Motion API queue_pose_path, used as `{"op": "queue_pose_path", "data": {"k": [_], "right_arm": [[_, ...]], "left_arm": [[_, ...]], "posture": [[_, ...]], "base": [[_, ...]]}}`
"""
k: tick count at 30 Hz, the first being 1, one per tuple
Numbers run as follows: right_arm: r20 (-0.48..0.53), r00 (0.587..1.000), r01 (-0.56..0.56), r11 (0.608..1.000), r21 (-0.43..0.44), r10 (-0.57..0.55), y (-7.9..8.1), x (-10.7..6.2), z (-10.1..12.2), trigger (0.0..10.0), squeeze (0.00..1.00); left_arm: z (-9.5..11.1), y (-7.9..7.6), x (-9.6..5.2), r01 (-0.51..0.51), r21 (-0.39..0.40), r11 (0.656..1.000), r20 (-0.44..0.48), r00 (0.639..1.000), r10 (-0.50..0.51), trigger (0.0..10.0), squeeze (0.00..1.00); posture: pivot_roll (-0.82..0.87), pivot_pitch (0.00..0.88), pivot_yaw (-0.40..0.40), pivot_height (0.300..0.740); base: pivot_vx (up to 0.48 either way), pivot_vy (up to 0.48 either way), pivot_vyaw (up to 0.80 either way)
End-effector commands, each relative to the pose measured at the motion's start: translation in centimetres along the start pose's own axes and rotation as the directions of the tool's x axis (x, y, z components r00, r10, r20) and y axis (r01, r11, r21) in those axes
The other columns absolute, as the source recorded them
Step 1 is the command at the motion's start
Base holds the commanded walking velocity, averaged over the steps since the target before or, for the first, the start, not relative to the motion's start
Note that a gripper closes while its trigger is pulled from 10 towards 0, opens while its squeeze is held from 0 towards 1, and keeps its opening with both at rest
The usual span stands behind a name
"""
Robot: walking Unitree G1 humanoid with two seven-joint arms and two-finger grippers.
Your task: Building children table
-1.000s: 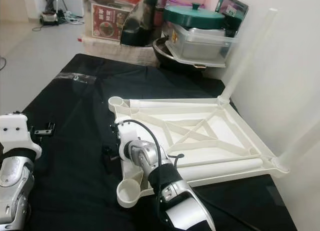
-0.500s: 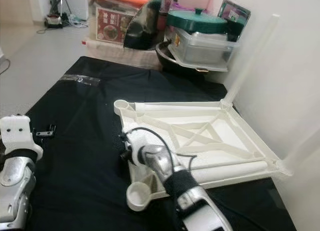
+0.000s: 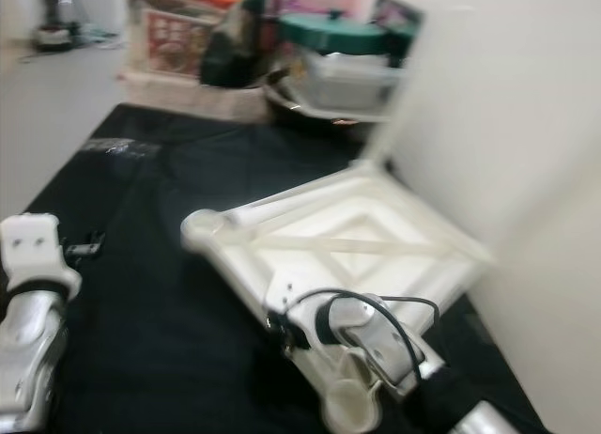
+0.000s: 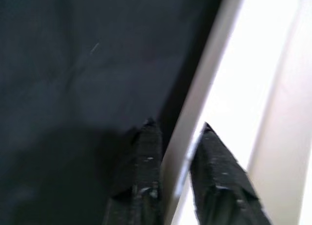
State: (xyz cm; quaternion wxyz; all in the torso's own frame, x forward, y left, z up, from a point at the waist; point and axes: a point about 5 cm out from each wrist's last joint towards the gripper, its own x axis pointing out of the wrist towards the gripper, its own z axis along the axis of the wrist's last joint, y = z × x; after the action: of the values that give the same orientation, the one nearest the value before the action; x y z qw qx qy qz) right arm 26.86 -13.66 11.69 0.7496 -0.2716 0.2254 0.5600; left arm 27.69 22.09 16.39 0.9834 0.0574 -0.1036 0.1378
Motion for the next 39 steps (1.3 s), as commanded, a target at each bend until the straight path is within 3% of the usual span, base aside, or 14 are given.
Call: {"op": "queue_pose_path", "data": {"k": [1,3,6,11,15,18,23,25,28,29,30,31,32,39], "right_arm": [[0.135,0.987,-0.073,0.989,-0.126,0.09,1.0,0.0,2.8,0.0,0.0],[0.21,0.965,-0.121,0.977,-0.176,0.157,1.3,-1.9,3.0,0.0,0.0],[0.212,0.962,-0.137,0.974,-0.179,0.175,1.4,-2.2,2.9,0.0,0.0],[0.094,0.991,-0.07,0.971,-0.227,0.093,0.1,-1.8,1.0,0.0,0.0],[-0.051,0.993,-0.119,0.908,-0.402,0.108,-0.4,-1.9,-1.4,0.0,0.0],[-0.07,0.989,-0.147,0.881,-0.45,0.129,-0.3,-2.0,-1.7,0.0,0.0],[-0.121,0.981,-0.196,0.781,-0.593,0.155,-0.7,-2.1,-1.9,0.0,0.0],[-0.11,0.984,-0.175,0.772,-0.611,0.137,-1.0,-1.8,-1.6,0.0,0.0],[-0.082,0.997,-0.059,0.815,-0.576,0.014,-2.2,-1.1,-0.8,0.0,0.0],[-0.034,0.999,0.017,0.853,-0.522,-0.041,-2.9,-0.6,0.0,10.0,0.0],[-0.004,0.998,0.059,0.876,-0.479,-0.07,-3.2,-0.4,0.5,10.0,0.0],[0.092,0.993,0.105,0.913,-0.394,-0.074,-3.5,-0.4,1.7,10.0,0.75],[0.181,0.98,0.138,0.943,-0.303,-0.086,-3.8,-0.3,2.7,10.0,1.0],[0.353,0.932,0.122,0.986,-0.112,-0.075,-3.3,0.5,4.1,10.0,1.0]], "left_arm": [[-0.3,-0.3,0.0,0.012,0.002,1.0,-0.011,1.0,-0.012,10.0,0.0],[-0.3,-0.5,0.0,0.014,0.002,1.0,-0.012,1.0,-0.014,10.0,0.0],[-0.3,-0.5,0.0,0.015,0.002,1.0,-0.011,1.0,-0.015,10.0,0.0],[-0.2,-0.3,0.2,0.016,0.006,1.0,-0.006,1.0,-0.016,10.0,0.0],[0.0,-0.3,0.4,0.013,0.007,1.0,0.0,1.0,-0.013,10.0,0.0],[0.0,-0.3,0.4,0.013,0.008,1.0,0.001,1.0,-0.013,10.0,0.0],[0.1,-0.1,0.4,0.011,0.012,1.0,0.002,1.0,-0.011,10.0,0.0],[0.1,-0.1,0.4,0.01,0.012,1.0,0.002,1.0,-0.01,10.0,0.0],[0.1,-0.2,0.4,0.01,0.012,1.0,0.001,1.0,-0.01,10.0,0.0],[0.2,-0.3,0.4,0.011,0.012,1.0,0.001,1.0,-0.011,10.0,0.0],[0.2,-0.3,0.4,0.011,0.011,1.0,0.002,1.0,-0.011,10.0,0.0],[0.1,-0.3,0.3,0.011,0.011,1.0,0.001,1.0,-0.011,10.0,0.0],[0.1,-0.3,0.3,0.011,0.011,1.0,-0.001,1.0,-0.011,10.0,0.0],[0.0,-0.5,0.3,0.021,0.01,1.0,-0.004,1.0,-0.021,10.0,0.0]], "posture": [[0.07,0.0,-0.165,0.74],[0.08,0.0,-0.161,0.74],[0.08,0.0,-0.161,0.74],[0.08,0.0,-0.155,0.74],[0.1,0.0,-0.156,0.74],[0.1,0.0,-0.155,0.74],[0.1,0.0,-0.16,0.74],[0.1,0.0,-0.161,0.74],[0.11,0.0,-0.164,0.74],[0.11,0.0,-0.166,0.74],[0.11,0.0,-0.166,0.74],[0.11,0.0,-0.168,0.74],[0.11,0.0,-0.168,0.74],[0.1,0.0,-0.162,0.74]], "base": [[0.0,0.0,0.0],[0.0,0.0,0.0],[0.0,0.0,0.0],[0.0,0.0,0.0],[0.0,0.0,0.0],[0.0,0.0,0.0],[0.0,0.0,0.0],[0.0,0.0,0.0],[0.0,0.0,0.0],[0.0,0.0,0.0],[0.0,0.0,0.0],[0.0,0.0,0.0],[0.0,0.0,0.0],[0.0,0.0,0.0]]}}
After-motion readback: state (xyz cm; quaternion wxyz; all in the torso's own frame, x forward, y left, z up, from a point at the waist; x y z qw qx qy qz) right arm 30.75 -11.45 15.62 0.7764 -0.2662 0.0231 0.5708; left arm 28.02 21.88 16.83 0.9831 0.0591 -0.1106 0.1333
